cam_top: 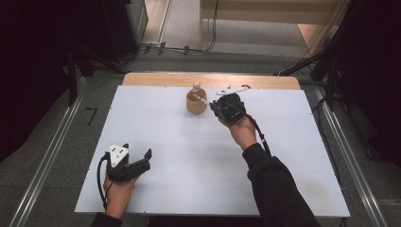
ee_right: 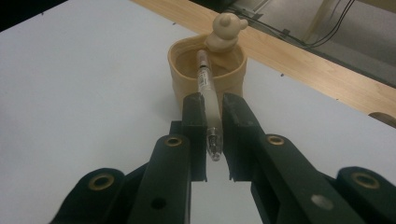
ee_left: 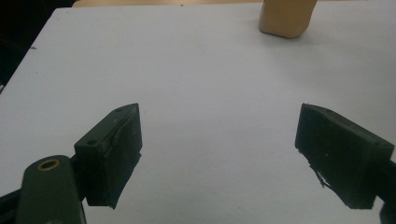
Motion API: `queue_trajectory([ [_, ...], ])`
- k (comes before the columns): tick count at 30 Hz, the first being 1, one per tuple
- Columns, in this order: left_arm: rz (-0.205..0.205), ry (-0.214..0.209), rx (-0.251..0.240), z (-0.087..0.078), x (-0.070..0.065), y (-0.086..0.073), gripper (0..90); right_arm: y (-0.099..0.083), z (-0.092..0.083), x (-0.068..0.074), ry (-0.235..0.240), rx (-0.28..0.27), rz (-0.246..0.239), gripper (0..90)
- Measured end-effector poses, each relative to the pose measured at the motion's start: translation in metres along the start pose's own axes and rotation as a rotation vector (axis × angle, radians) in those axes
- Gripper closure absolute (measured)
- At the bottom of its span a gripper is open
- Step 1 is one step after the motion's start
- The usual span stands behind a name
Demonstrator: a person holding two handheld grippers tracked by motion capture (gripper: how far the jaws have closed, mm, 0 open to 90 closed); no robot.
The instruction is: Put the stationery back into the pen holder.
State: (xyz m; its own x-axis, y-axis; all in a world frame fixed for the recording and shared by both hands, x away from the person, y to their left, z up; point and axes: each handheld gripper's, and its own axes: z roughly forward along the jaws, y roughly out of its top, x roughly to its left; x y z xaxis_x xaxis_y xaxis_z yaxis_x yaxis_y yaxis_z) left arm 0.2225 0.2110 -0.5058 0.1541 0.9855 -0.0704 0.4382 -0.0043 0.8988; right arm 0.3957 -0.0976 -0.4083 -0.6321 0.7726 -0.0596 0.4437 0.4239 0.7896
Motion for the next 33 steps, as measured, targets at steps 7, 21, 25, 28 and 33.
queue_trajectory([
  [7,-0.001,-0.002,-0.001,0.000,0.000,0.000,15.7,0.008,0.006,0.002,-0.014,0.020,-0.003,78.1],
  [21,0.000,-0.003,-0.002,0.000,0.000,0.000,15.7,0.014,0.016,0.005,-0.037,0.021,0.005,78.1],
  [25,-0.002,-0.004,-0.003,0.000,0.000,0.000,15.7,0.014,0.019,0.006,-0.040,0.023,0.011,78.1],
  [28,-0.001,-0.003,-0.002,0.000,0.000,0.000,15.7,0.014,0.021,0.007,-0.039,0.024,0.012,78.1],
  [33,0.000,-0.005,-0.002,0.001,0.000,0.000,15.7,0.015,0.024,0.008,-0.036,0.025,0.014,78.0],
])
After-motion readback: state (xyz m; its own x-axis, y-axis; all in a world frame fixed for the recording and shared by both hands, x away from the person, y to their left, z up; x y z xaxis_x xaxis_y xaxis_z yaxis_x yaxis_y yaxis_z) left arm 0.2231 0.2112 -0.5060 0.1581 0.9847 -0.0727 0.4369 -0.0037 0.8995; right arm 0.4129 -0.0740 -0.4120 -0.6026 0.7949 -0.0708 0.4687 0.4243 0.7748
